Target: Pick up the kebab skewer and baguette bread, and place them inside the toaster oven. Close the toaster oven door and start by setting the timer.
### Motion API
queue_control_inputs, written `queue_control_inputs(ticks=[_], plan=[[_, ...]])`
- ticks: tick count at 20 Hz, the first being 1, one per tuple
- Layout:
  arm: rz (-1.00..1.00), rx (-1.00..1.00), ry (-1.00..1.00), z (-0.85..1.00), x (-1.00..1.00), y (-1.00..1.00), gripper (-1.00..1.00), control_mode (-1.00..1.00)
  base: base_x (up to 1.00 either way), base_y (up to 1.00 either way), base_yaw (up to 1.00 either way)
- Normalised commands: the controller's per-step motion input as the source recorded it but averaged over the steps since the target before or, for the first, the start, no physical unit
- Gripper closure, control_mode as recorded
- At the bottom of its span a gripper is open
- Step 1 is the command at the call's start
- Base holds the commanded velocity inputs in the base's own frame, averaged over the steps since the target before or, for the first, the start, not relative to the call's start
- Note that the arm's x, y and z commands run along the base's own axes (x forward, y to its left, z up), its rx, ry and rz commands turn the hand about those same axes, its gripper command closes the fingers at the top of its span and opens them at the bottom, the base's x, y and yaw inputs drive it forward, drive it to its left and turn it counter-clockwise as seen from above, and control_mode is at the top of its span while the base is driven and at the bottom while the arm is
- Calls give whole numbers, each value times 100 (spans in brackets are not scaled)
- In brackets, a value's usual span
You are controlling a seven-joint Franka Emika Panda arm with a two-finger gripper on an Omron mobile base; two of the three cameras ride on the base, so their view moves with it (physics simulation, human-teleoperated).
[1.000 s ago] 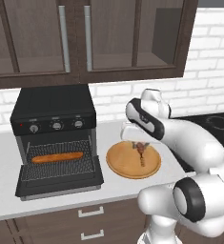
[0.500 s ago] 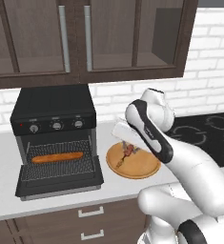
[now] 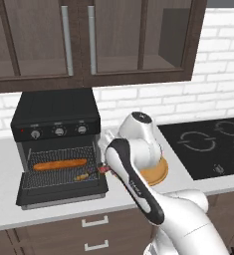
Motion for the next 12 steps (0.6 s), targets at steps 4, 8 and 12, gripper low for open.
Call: queue_control_inputs(ticks=[4,8,12], plan=[[-19,-4,-2,0,0,100,100,-100,0,0,0],[-5,0,0,13,6,100,100,-100,0,0,0],[-13,0,0,41,21,73,100,-100,0,0,0]])
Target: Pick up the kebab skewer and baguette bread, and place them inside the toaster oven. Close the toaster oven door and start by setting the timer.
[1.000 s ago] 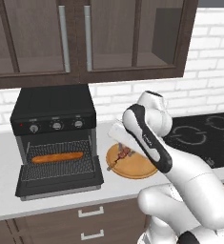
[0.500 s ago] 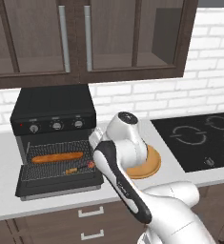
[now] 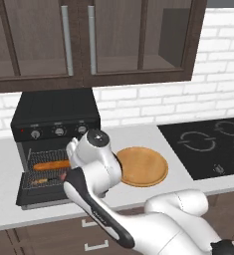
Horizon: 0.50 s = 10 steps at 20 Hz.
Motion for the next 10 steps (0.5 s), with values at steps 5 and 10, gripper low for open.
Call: queue_control_inputs(ticks=[5,10], plan=[[-10,0,0,20,37,29,100,-100,0,0,0],[-8,-1,0,-2,47,0,100,-100,0,0,0]])
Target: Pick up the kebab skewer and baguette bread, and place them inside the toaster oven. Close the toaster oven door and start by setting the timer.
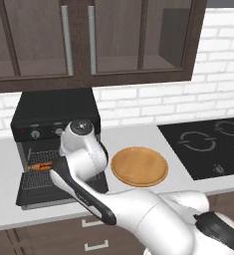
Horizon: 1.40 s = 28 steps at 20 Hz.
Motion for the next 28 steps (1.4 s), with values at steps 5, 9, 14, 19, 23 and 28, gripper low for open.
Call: queue_control_inputs(ticks=[5,9,14,19,23,28], plan=[[-4,0,0,-14,36,0,100,-100,0,0,0],[-6,0,0,-14,44,0,100,-100,0,0,0],[-5,0,0,-18,33,0,100,-100,0,0,0],[-4,0,0,-13,13,0,100,-100,0,0,0],[-2,0,0,-11,13,0,100,-100,0,0,0],[-1,0,3,-1,1,0,-100,-100,0,0,0]])
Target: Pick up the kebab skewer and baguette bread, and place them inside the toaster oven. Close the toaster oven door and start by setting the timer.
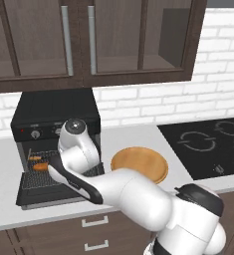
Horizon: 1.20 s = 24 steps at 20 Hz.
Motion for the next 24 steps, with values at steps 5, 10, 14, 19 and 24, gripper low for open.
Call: queue_control_inputs(ticks=[5,10,14,19,24], plan=[[0,0,1,0,0,0,-100,-100,0,0,0],[0,0,0,0,0,0,-100,-100,0,0,0],[1,0,0,0,-18,-8,-100,-100,0,0,0],[26,-10,-2,-2,-99,-10,-100,-100,0,0,0],[51,-8,0,-5,-84,-4,-100,-100,0,0,0]])
